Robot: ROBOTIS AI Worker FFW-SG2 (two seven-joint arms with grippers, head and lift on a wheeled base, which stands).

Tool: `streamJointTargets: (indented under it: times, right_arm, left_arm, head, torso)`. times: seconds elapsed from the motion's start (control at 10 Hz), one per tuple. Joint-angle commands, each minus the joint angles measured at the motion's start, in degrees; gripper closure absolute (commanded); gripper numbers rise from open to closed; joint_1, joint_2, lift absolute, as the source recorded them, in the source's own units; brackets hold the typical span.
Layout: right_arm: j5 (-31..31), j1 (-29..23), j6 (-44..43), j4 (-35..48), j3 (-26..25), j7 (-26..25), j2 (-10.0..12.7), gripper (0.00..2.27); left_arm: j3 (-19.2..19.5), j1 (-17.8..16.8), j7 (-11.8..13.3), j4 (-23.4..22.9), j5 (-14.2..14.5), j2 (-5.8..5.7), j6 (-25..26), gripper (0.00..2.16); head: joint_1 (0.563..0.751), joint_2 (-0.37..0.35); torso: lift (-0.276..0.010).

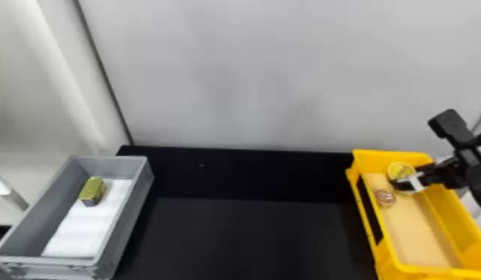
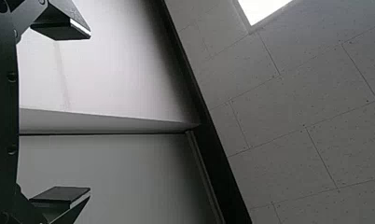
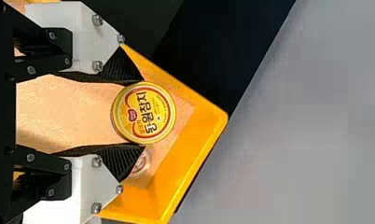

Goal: Pick up the round yellow can and place it in the yellow rectangular box

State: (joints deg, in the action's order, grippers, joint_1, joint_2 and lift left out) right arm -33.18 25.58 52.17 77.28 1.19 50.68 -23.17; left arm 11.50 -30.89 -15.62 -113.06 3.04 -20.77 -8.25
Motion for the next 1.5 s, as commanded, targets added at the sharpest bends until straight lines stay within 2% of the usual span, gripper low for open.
streamJointTargets:
  times: [0.0,0.2,0.5,0.8,1.0,1.4]
  right_arm:
    - [-2.0,-2.3,0.6,0.0,-3.7,0.2,0.1,0.64]
    - [-3.3,-4.1,0.9,-0.6,-6.3,0.8,0.2,0.64]
    - [-4.5,-6.1,0.5,-3.4,-10.2,0.7,1.8,0.64]
    - [-3.3,-6.8,-2.0,-7.5,-16.9,-1.7,5.3,0.64]
    - [4.2,-6.8,-1.4,-9.9,-17.0,-7.2,5.5,0.64]
    - [10.6,-7.3,-0.9,-12.6,-16.9,-12.5,5.4,0.64]
  left_arm:
    - [0.0,0.0,0.1,-0.2,-0.1,-0.16,0.1,0.1]
    - [0.0,0.0,0.2,-0.4,-0.2,-0.24,0.1,0.1]
    - [0.0,0.0,0.2,-0.5,-0.2,-0.33,0.1,0.1]
    - [0.0,0.0,0.2,-0.6,-0.2,-0.24,0.1,0.1]
    - [-0.1,0.0,0.3,-0.6,-0.3,-0.24,0.1,0.1]
    - [0.0,0.0,0.4,-0.8,-0.3,-0.24,0.1,0.1]
  head:
    - [0.663,0.054]
    - [0.663,0.054]
    - [0.663,0.054]
    - [0.663,0.054]
    - [0.663,0.054]
    - [0.663,0.054]
  torso:
    - [-0.01]
    - [-0.01]
    - [-0.01]
    - [-0.01]
    - [-0.01]
    - [-0.01]
